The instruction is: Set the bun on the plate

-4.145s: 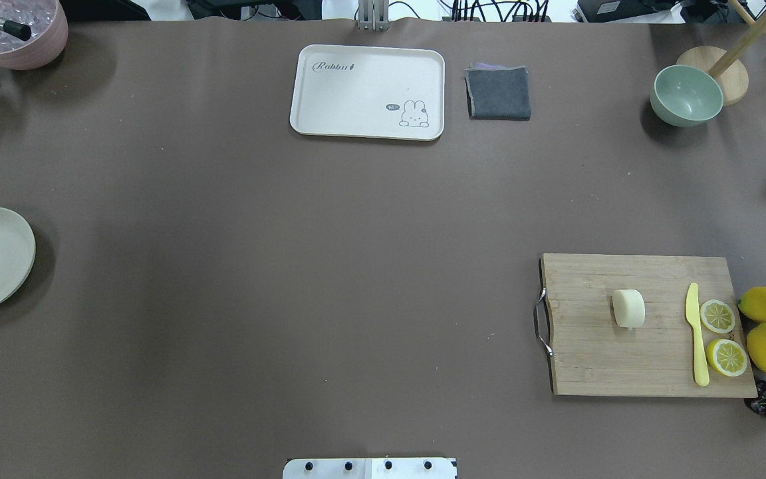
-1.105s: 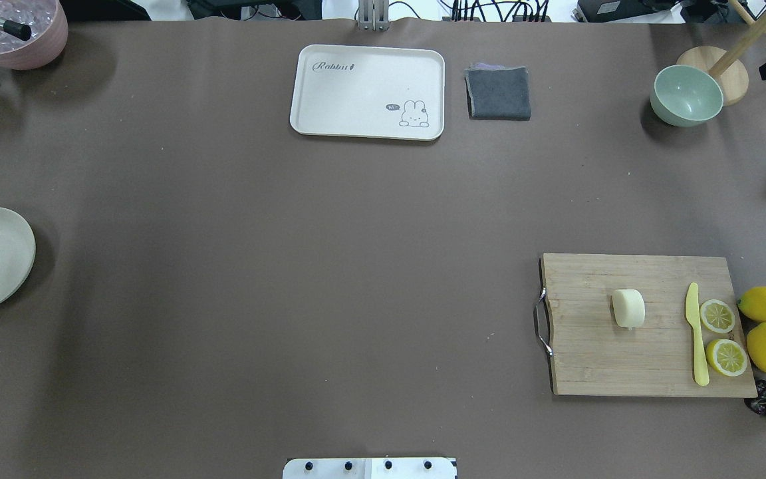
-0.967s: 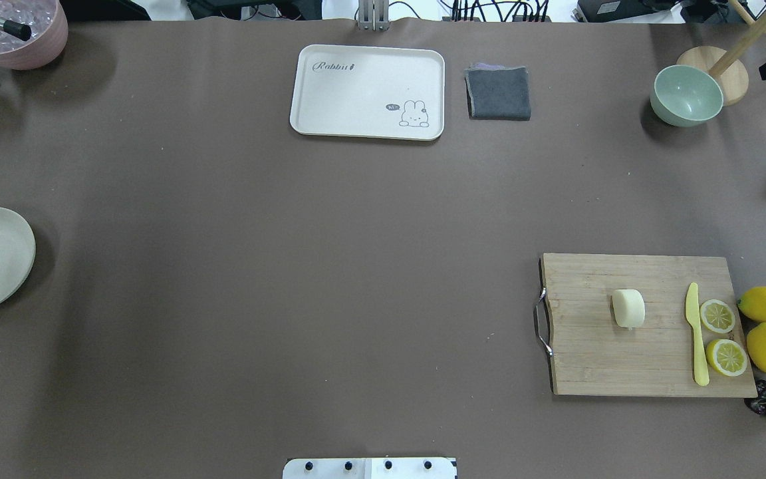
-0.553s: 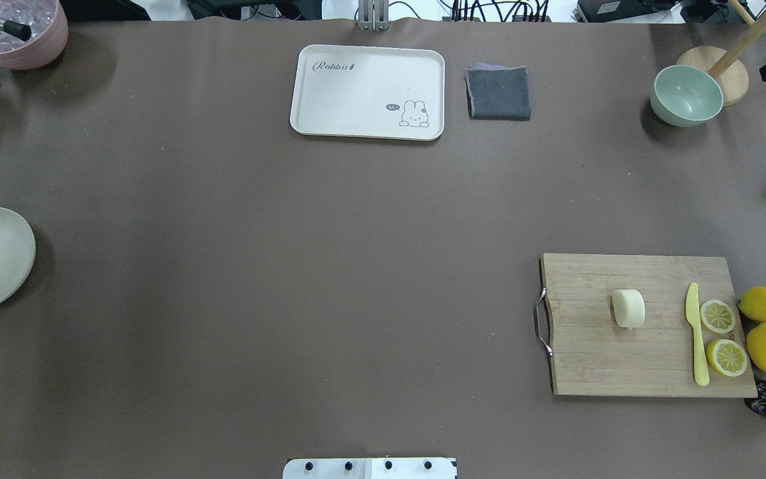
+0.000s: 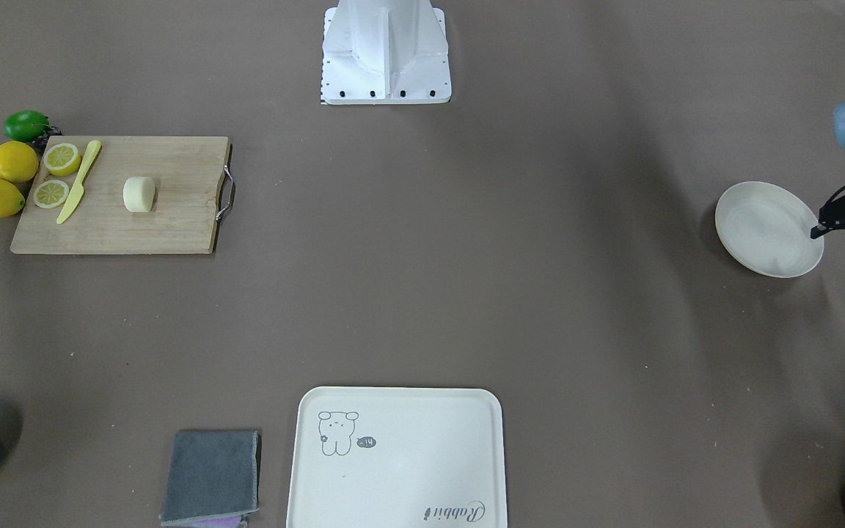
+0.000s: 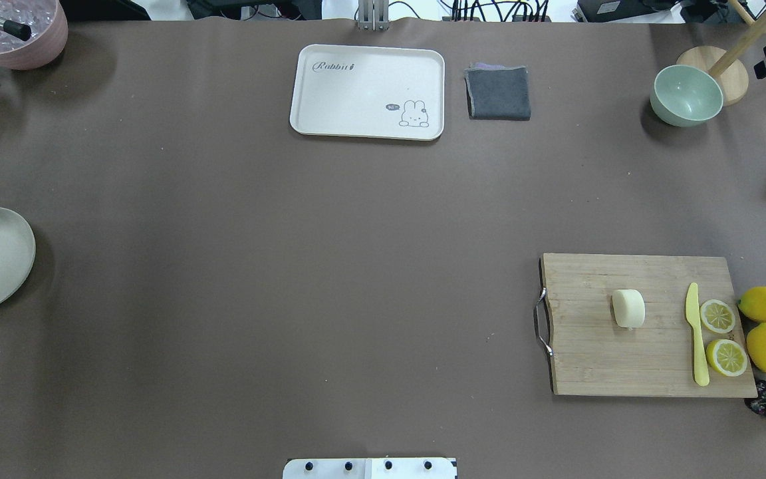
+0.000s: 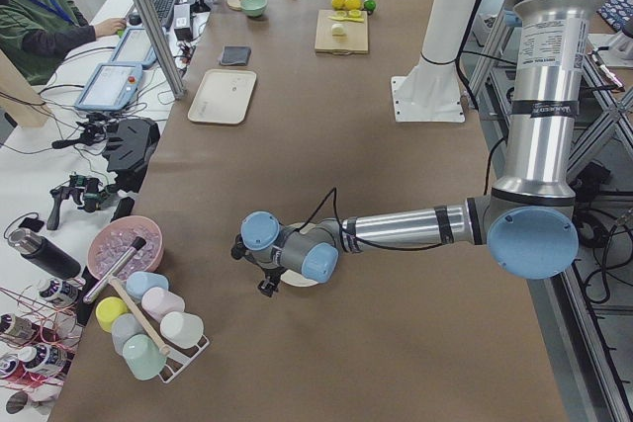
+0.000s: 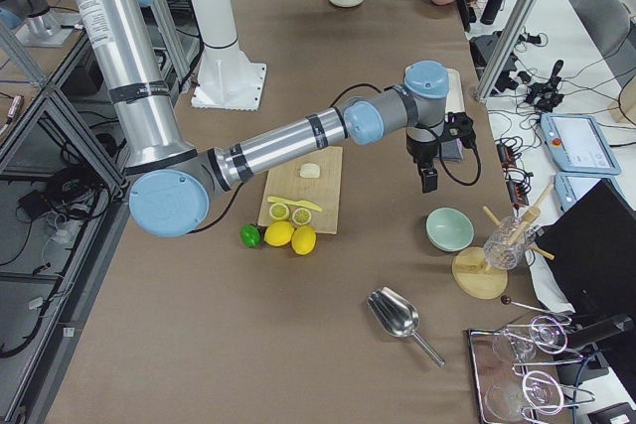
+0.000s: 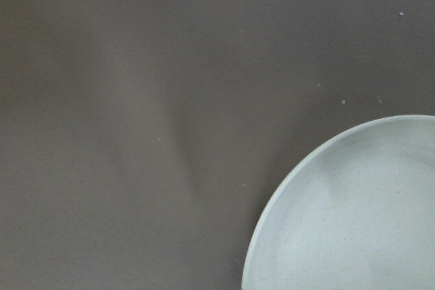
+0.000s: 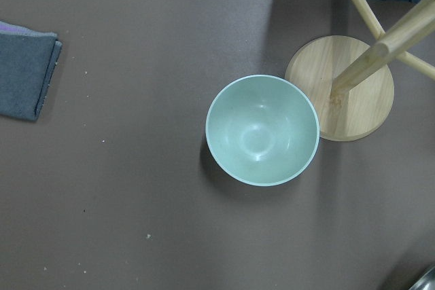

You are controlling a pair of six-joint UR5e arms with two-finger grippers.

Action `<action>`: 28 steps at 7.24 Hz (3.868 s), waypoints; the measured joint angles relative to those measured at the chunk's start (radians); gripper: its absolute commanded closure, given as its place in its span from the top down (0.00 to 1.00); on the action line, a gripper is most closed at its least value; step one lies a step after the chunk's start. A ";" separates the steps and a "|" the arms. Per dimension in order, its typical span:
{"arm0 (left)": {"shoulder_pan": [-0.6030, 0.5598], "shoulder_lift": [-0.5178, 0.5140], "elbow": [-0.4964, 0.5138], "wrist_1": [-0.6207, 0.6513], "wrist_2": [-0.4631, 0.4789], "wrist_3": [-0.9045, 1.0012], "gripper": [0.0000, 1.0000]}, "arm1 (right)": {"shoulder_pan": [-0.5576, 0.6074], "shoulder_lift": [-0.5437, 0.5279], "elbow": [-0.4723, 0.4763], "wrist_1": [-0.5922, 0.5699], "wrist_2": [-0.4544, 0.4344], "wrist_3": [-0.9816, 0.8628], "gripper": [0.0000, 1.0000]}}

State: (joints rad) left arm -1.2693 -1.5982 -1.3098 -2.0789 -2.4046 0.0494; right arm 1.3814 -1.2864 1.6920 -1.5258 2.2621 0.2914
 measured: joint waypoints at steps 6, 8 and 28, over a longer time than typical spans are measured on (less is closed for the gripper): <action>0.053 -0.014 0.033 0.000 0.008 0.000 0.16 | 0.000 -0.024 0.017 -0.001 -0.005 0.000 1.00; 0.055 -0.015 0.032 -0.001 0.009 0.000 0.00 | 0.000 -0.024 0.019 -0.001 -0.003 0.013 1.00; 0.529 -0.514 -0.298 -0.003 0.284 -1.196 0.00 | -0.024 -0.026 0.027 -0.001 -0.006 0.098 1.00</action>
State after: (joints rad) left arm -0.7408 -2.1117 -1.6075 -2.0814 -2.1201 -1.1466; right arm 1.3569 -1.3129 1.7190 -1.5263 2.2558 0.3897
